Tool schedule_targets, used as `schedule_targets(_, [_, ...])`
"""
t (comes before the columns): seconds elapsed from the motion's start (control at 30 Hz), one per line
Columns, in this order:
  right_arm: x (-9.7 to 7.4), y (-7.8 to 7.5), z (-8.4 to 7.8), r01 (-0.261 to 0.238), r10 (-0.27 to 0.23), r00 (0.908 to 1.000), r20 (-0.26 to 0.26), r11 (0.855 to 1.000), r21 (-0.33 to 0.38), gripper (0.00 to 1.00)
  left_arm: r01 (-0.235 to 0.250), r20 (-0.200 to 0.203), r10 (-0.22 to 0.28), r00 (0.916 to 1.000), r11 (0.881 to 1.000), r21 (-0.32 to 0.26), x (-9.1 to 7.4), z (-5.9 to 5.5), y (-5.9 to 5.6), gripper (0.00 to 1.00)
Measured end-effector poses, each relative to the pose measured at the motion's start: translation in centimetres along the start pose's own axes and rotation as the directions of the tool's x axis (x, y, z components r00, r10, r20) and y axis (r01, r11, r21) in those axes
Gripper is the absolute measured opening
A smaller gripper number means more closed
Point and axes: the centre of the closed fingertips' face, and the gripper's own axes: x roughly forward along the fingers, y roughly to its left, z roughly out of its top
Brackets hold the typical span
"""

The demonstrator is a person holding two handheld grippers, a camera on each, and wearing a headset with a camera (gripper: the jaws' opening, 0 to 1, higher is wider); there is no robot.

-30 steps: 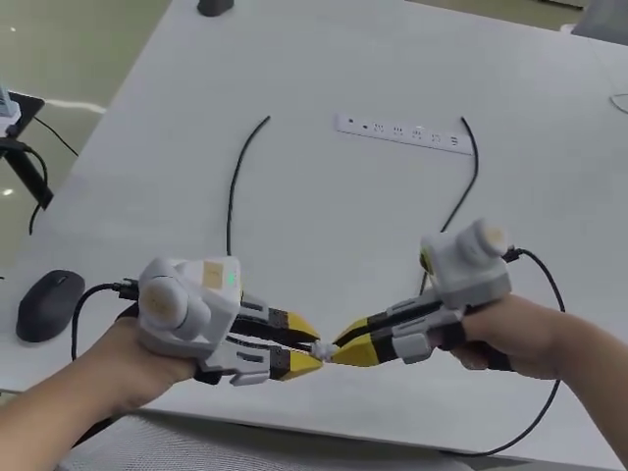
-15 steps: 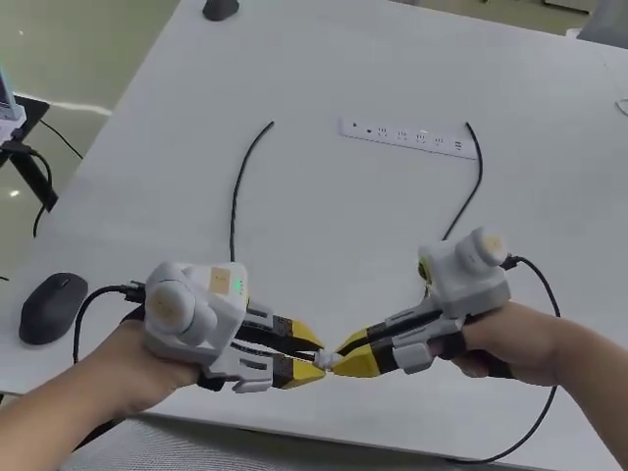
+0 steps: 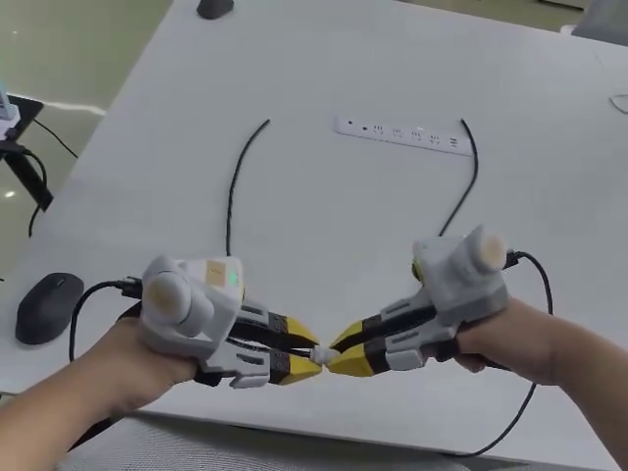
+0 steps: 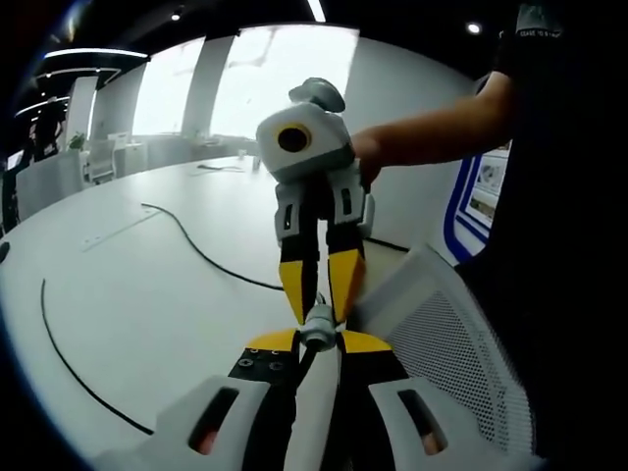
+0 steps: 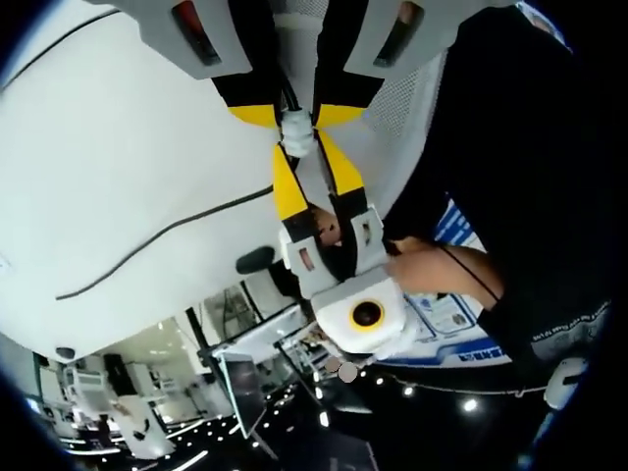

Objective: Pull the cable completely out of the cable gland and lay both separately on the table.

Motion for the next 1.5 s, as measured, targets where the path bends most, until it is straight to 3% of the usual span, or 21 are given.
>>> schedule_targets(0.1, [0.0, 0.1, 0.0, 0.022, -0.022, 0.9997, -0.007, 0.999, -0.026, 0.07, 0.002, 0.003, -0.002, 1.0000, 1.000, -0.020, 0.0, 0.0, 0.0, 0.15])
schedule_targets(0.2, [0.0, -0.2, 0.2, 0.071, -0.073, 0.9973, -0.013, 0.990, -0.119, 0.07, 0.000, 0.005, 0.001, 1.0000, 1.000, -0.028, -0.1, 0.1, 0.1, 0.15])
schedule_targets(0.27, [0.1, 0.1, 0.1, 0.078, -0.081, 0.9965, -0.017, 0.988, -0.131, 0.07, 0.004, 0.007, -0.003, 1.0000, 0.999, -0.037, -0.1, 0.1, 0.1, 0.15])
schedule_targets(0.47, [0.1, 0.0, 0.3, 0.149, -0.157, 0.9875, -0.012, 0.954, -0.260, 0.07, 0.010, 0.019, -0.009, 0.9998, 0.998, -0.070, -0.3, 0.1, 0.1, 0.15])
schedule_targets(0.53, [0.1, 0.1, 0.6, 0.169, -0.183, 0.9830, -0.014, 0.935, -0.312, 0.07, 0.011, 0.026, -0.009, 0.9996, 0.997, -0.081, -0.4, 0.1, 0.2, 0.15])
schedule_targets(0.6, [0.1, 0.0, 0.8, 0.198, -0.217, 0.9761, -0.009, 0.906, -0.373, 0.07, 0.008, 0.035, -0.005, 0.9994, 0.995, -0.097, -0.6, 0.2, 0.4, 0.15])
schedule_targets(0.8, [0.2, 0.0, 1.0, 0.303, -0.334, 0.9424, 0.022, 0.824, -0.480, 0.07, 0.007, 0.046, -0.001, 0.9989, 0.991, -0.130, -0.9, 0.3, 0.5, 0.15])
schedule_targets(0.9, [0.4, 0.1, 0.8, 0.322, -0.366, 0.9304, 0.017, 0.795, -0.515, 0.07, 0.011, 0.041, -0.006, 0.9991, 0.990, -0.140, -0.8, 0.2, 0.3, 0.15])
schedule_targets(0.93, [0.4, 0.1, 0.7, 0.331, -0.379, 0.9251, 0.022, 0.777, -0.536, 0.07, 0.011, 0.042, -0.005, 0.9991, 0.990, -0.139, -0.8, 0.2, 0.3, 0.15])
schedule_targets(1.07, [0.4, 0.1, 0.7, 0.340, -0.389, 0.9208, 0.027, 0.767, -0.544, 0.08, 0.013, 0.043, -0.007, 0.9991, 0.990, -0.138, -0.7, 0.1, 0.2, 0.15])
schedule_targets(1.13, [0.2, 0.2, 0.8, 0.347, -0.390, 0.9200, 0.035, 0.771, -0.533, 0.08, 0.017, 0.045, -0.010, 0.9989, 0.990, -0.141, -0.7, 0.2, 0.1, 0.15])
schedule_targets(1.23, [0.0, 0.2, 0.9, 0.357, -0.383, 0.9223, 0.052, 0.794, -0.492, 0.08, 0.021, 0.051, -0.014, 0.9986, 0.989, -0.145, -0.7, 0.4, 0.1, 0.15])
schedule_targets(1.27, [-0.1, 0.2, 0.9, 0.361, -0.386, 0.9209, 0.054, 0.793, -0.490, 0.08, 0.022, 0.056, -0.014, 0.9983, 0.989, -0.145, -0.7, 0.5, 0.0, 0.15])
schedule_targets(1.4, [0.1, 0.2, 0.5, 0.357, -0.379, 0.9243, 0.046, 0.816, -0.455, 0.08, 0.024, 0.046, -0.018, 0.9988, 0.990, -0.138, -0.4, 0.2, -0.3, 0.15])
schedule_targets(1.47, [0.1, 0.5, 0.6, 0.354, -0.360, 0.9307, 0.064, 0.841, -0.409, 0.09, 0.025, 0.044, -0.019, 0.9988, 0.990, -0.138, -0.4, 0.0, -0.4, 0.15])
schedule_targets(1.5, [0.0, 0.4, 0.6, 0.356, -0.360, 0.9305, 0.068, 0.845, -0.400, 0.09, 0.024, 0.046, -0.018, 0.9988, 0.990, -0.136, -0.4, 0.0, -0.4, 0.15])
